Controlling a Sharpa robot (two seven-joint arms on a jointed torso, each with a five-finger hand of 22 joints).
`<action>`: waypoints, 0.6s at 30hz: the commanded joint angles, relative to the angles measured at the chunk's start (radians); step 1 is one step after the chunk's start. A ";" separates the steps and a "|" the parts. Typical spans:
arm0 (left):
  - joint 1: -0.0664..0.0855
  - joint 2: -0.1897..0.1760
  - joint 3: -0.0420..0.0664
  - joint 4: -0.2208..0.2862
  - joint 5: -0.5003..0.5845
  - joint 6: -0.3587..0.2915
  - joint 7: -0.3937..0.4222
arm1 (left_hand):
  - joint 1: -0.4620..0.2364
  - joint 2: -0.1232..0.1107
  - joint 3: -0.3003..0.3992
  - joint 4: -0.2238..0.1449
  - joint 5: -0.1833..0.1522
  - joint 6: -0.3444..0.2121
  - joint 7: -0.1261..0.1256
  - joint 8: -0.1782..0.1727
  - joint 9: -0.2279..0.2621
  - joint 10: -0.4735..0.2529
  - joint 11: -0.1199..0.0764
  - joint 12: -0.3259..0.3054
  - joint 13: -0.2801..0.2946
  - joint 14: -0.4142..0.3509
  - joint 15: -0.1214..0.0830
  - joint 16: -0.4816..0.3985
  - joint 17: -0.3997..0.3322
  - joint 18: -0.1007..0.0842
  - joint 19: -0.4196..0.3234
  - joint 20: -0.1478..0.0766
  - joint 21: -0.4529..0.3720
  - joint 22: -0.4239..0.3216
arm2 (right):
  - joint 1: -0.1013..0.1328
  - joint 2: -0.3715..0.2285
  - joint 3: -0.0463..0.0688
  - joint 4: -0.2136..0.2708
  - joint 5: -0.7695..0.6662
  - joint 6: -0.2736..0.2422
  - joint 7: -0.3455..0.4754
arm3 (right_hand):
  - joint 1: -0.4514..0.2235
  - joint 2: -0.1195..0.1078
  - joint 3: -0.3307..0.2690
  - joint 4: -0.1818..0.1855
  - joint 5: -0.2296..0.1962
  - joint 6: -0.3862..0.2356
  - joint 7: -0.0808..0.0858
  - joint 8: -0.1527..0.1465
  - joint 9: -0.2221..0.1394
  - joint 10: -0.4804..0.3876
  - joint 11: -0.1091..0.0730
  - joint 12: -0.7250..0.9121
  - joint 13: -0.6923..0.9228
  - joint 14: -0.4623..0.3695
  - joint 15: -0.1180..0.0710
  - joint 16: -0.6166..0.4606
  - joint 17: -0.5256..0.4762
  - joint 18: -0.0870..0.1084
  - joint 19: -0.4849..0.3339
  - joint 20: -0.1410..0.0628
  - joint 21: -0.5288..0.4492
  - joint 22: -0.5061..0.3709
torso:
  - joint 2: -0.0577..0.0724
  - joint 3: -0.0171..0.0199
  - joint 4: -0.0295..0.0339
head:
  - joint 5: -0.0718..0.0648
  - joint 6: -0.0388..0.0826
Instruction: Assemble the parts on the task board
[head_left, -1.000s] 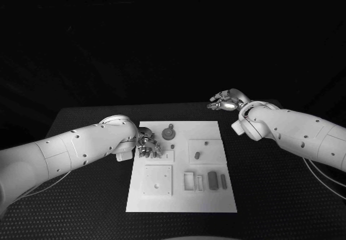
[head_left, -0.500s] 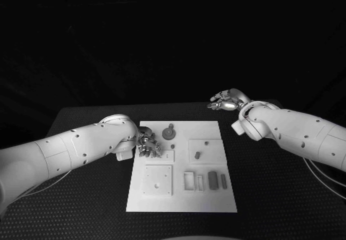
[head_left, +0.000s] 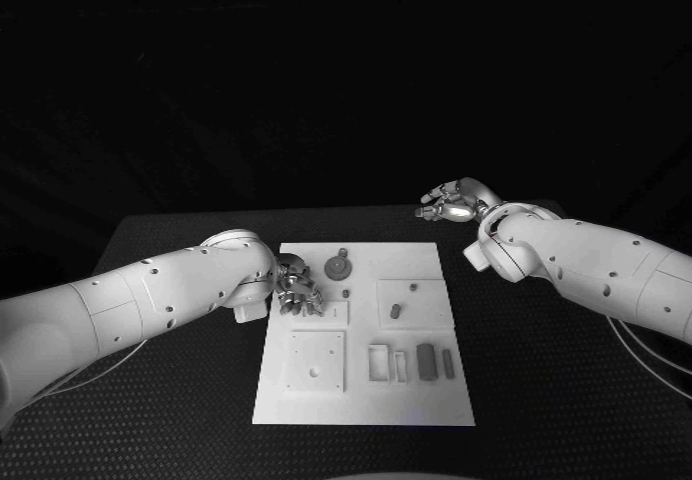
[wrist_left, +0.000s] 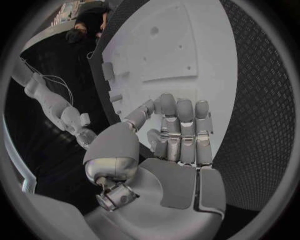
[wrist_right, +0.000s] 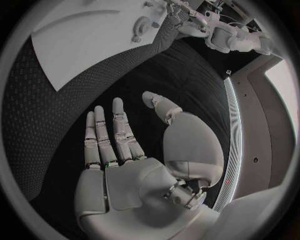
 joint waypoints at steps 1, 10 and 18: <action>0.000 -0.002 0.000 0.004 0.063 -0.029 0.000 | 0.024 0.037 -0.003 -0.004 0.029 0.015 -0.004 0.006 0.008 0.016 -0.006 0.005 -0.001 0.010 -0.001 0.006 -0.001 -0.007 0.009 -0.078 0.006 0.022 | 0.000 0.000 0.000 0.000 -0.008 0.014 0.006 | -0.008 0.001 -0.006 -0.001 0.003 0.013 0.029 0.004 -0.001 -0.161 0.093 0.005 -0.001 -0.008 0.003 0.004 -0.001 -0.017 -0.006 -0.001 -0.004 0.001 | 0.000 0.0005 -0.0003 | -0.001 0.000; 0.000 -0.005 0.000 0.015 0.088 -0.063 -0.015 | 0.005 0.049 -0.011 -0.006 0.109 0.036 -0.014 0.011 0.012 0.033 -0.017 0.026 0.010 0.028 -0.013 0.028 0.006 -0.007 0.020 -0.088 0.025 0.024 | 0.000 -0.001 0.000 0.002 -0.008 0.015 0.005 | -0.008 0.001 -0.006 -0.001 0.003 0.013 0.029 0.004 -0.001 -0.161 0.093 0.005 -0.001 -0.008 0.003 0.004 -0.001 -0.017 -0.006 -0.001 -0.004 0.001 | 0.000 0.0012 -0.0001 | 0.000 -0.001; 0.001 -0.007 0.000 0.040 -0.004 -0.093 -0.011 | -0.016 0.044 -0.011 -0.008 0.222 0.054 -0.026 0.035 0.027 0.034 -0.029 0.081 0.040 0.034 -0.032 0.073 0.023 -0.007 0.025 -0.103 0.064 0.025 | 0.000 -0.003 0.000 0.003 -0.011 0.014 0.004 | -0.007 0.001 -0.006 -0.002 0.003 0.013 0.029 0.004 -0.001 -0.161 0.093 0.005 -0.001 -0.009 0.003 0.004 -0.002 -0.017 -0.007 -0.001 -0.004 0.001 | 0.000 0.0012 -0.0001 | 0.000 -0.002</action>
